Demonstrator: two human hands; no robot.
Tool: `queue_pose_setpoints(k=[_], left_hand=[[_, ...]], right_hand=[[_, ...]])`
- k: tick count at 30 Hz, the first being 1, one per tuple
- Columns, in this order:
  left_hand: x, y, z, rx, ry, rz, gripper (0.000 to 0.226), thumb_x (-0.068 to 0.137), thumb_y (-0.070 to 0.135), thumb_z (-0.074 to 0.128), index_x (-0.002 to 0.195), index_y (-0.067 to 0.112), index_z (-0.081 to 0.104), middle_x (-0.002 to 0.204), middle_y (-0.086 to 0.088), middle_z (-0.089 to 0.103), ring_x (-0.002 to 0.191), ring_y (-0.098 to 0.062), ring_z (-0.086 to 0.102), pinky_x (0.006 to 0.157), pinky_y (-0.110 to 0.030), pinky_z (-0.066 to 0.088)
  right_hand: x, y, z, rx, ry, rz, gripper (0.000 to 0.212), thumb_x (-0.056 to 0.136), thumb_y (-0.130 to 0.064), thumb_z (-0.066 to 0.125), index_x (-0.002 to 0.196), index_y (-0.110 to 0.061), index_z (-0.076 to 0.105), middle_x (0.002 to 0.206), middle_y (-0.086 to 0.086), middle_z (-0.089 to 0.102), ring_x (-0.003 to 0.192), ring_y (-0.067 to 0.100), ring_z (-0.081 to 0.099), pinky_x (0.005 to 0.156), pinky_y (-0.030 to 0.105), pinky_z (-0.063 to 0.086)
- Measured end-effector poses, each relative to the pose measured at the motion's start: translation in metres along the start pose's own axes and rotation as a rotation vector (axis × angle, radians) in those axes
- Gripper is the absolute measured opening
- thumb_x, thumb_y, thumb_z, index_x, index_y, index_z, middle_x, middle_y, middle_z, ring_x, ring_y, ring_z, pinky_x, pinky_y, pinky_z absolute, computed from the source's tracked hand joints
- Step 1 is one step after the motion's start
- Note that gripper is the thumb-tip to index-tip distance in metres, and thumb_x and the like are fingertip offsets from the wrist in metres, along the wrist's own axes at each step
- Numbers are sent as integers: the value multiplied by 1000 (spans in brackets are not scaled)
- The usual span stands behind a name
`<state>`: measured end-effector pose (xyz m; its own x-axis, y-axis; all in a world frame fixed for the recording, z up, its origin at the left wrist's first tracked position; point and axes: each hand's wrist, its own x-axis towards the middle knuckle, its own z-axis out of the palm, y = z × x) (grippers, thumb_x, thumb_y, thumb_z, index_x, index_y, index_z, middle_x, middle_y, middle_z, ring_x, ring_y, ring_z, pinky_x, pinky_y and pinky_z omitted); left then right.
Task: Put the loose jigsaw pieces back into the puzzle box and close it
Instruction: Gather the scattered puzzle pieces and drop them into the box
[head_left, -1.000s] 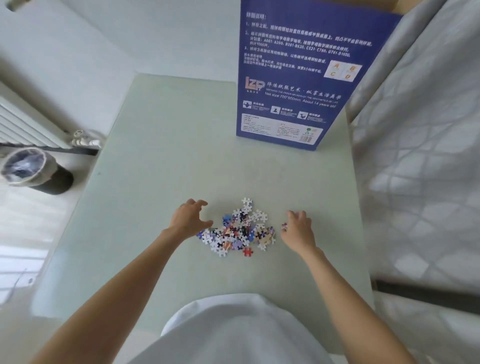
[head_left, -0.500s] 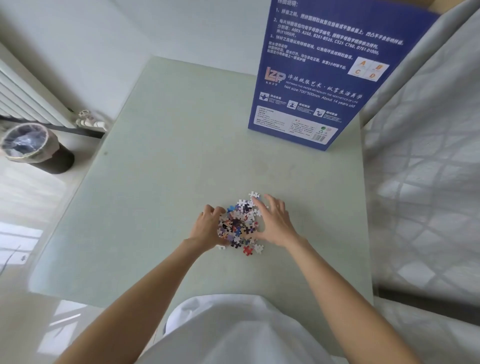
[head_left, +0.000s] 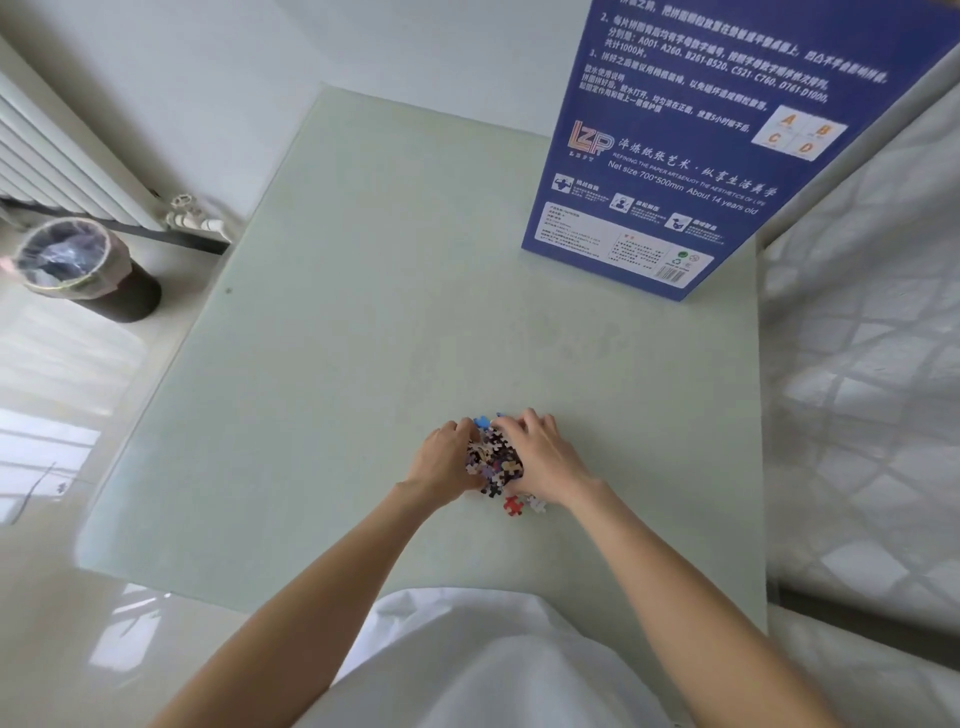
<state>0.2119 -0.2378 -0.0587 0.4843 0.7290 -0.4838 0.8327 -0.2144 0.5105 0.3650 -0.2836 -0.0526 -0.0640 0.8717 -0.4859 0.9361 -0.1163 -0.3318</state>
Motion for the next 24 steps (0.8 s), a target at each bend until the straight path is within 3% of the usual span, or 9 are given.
queue_pose_setpoints(k=[5, 14, 24], left_hand=[[-1, 0, -1, 19, -4, 11, 47, 74, 26, 75, 113, 15, 51, 107, -7, 55, 98, -25, 54, 78, -27, 38], [-5, 3, -1, -29, 72, 59, 30, 82, 24, 67, 110, 16, 59, 103, -6, 64, 95, -26, 60, 78, -30, 43], [-6, -5, -9, -86, 162, 64, 22, 83, 19, 66, 104, 13, 64, 96, -5, 67, 87, -27, 60, 73, -31, 43]], right_hand=[[-7, 0, 1, 71, 45, 27, 71, 73, -28, 76, 131, -23, 36, 121, 5, 42, 111, 24, 43, 79, 33, 44], [-10, -6, 3, 64, 149, 31, 52, 78, -28, 72, 121, -16, 46, 118, 3, 39, 108, 22, 40, 73, 28, 45], [-16, 0, -1, 153, 162, 62, 50, 85, -22, 63, 131, -16, 46, 116, 4, 54, 96, 22, 57, 78, 31, 49]])
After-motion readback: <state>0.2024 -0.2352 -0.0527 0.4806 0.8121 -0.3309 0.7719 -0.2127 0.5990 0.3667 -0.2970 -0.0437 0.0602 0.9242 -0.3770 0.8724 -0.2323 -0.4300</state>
